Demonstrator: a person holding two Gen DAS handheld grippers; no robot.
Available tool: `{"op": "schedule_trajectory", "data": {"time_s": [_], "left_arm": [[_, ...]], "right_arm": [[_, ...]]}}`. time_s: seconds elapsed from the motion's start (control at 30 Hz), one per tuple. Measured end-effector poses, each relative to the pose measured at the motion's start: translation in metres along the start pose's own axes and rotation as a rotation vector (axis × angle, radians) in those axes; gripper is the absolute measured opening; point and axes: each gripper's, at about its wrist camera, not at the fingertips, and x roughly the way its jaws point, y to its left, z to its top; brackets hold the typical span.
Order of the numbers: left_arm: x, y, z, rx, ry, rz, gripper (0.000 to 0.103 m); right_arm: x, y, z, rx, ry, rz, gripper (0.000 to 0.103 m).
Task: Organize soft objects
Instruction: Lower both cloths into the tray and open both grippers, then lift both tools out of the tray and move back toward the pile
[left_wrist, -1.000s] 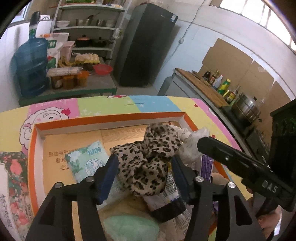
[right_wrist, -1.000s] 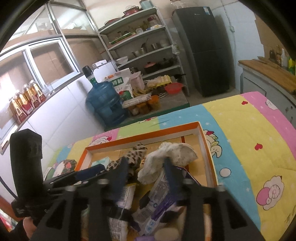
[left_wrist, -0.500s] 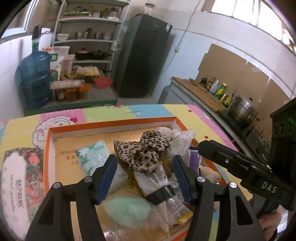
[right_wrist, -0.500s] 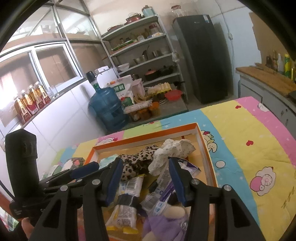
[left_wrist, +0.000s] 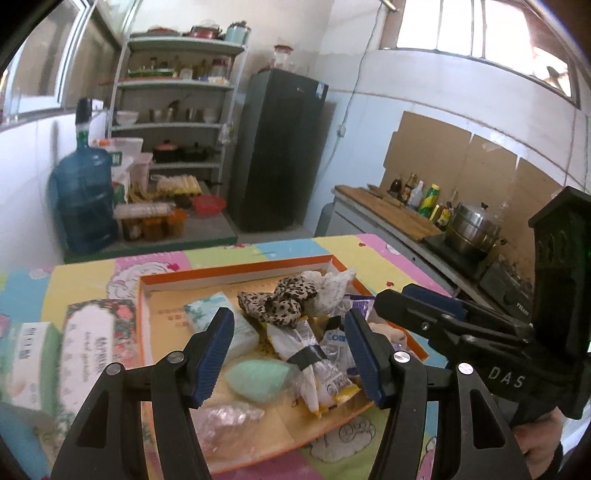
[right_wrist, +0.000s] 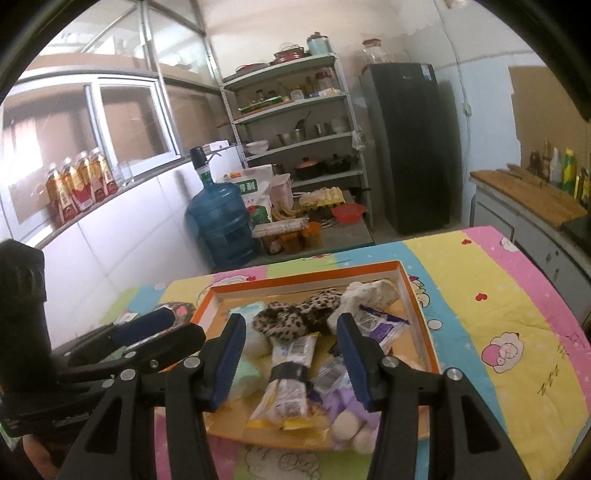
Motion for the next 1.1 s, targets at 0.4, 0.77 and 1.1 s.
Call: {"op": "schedule_trajectory", "data": {"time_s": [0.4, 0.77, 1.1], "left_arm": [[-0.066, 0.023, -0.015, -0.015, -0.077, 0.038, 0.064], [-0.120, 0.065, -0.035, -0.044, -0.142, 0.117, 0.064], [-0.174, 0.126, -0.065, -0.111, -0.192, 0.208, 0.064]], "right_arm": [[-0.029, 0.057, -0.009, -0.070, -0.053, -0.001, 0.051], [-0.033, 0.109, -0.025, -0.122, -0.059, 0.048, 0.051], [-0.014, 0.178, -0.049, -0.174, -0.030, 0.186, 0.051]]}}
